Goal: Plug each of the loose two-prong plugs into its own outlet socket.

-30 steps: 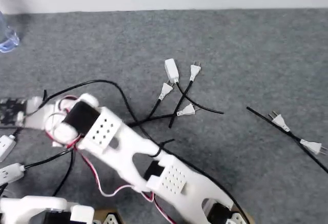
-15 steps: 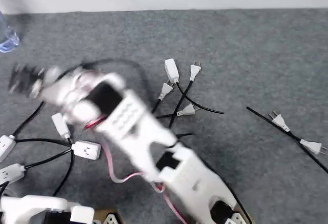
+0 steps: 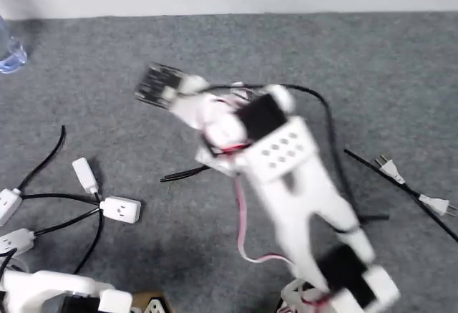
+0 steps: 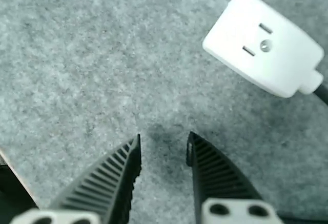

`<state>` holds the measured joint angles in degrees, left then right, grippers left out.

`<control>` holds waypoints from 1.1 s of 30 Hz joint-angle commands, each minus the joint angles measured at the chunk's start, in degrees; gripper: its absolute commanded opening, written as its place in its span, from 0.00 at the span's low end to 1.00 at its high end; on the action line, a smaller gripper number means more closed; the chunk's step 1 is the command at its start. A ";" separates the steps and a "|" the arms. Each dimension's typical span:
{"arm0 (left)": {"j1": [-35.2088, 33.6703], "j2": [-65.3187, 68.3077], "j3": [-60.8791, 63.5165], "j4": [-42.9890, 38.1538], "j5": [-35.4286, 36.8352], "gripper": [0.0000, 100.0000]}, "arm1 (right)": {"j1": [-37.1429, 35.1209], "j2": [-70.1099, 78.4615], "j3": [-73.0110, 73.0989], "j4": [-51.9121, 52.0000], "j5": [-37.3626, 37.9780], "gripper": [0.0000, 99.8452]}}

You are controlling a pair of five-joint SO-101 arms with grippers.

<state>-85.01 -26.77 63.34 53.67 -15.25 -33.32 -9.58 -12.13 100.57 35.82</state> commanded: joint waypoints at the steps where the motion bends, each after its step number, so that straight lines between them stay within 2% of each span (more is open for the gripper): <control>1: 0.44 -1.14 -0.40 0.44 0.18 0.14 | 10.77 -10.07 13.27 1.71 11.78 0.32; 3: 0.44 -1.14 -0.31 0.44 0.18 0.14 | 17.19 -13.23 18.73 -1.45 15.82 0.32; 5: 0.44 -1.14 -0.31 0.53 0.18 0.14 | 22.37 -15.08 23.56 -7.08 16.00 0.32; 8: 0.53 -1.14 -0.31 0.53 0.18 0.14 | 25.10 -14.81 29.98 -15.96 14.42 0.32; 10: 0.53 -1.14 -0.31 0.53 0.18 0.14 | 24.57 -13.67 33.41 -20.70 14.24 0.32; 14: 0.53 -1.23 0.13 0.44 0.18 0.14 | 18.95 -9.98 34.64 -24.92 15.03 0.32; 17: 0.53 -1.49 0.40 0.35 0.18 0.14 | 13.93 -6.99 33.23 -24.57 21.98 0.32; 20: 0.53 -1.49 0.40 0.35 0.18 0.14 | 12.44 -3.38 31.21 -23.69 27.96 0.32; 25: 0.53 -1.49 0.40 0.35 0.18 0.14 | 12.09 4.09 26.02 -18.51 45.19 0.32; 30: 0.53 -1.49 0.40 0.35 0.18 0.14 | 12.62 13.67 18.55 -17.98 51.43 0.32; 33: 0.53 -1.49 0.40 0.35 0.09 0.14 | 12.35 20.00 13.89 -17.98 52.57 0.32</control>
<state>-84.92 -26.77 64.04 53.67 -15.34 -21.01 6.68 8.35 81.58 86.55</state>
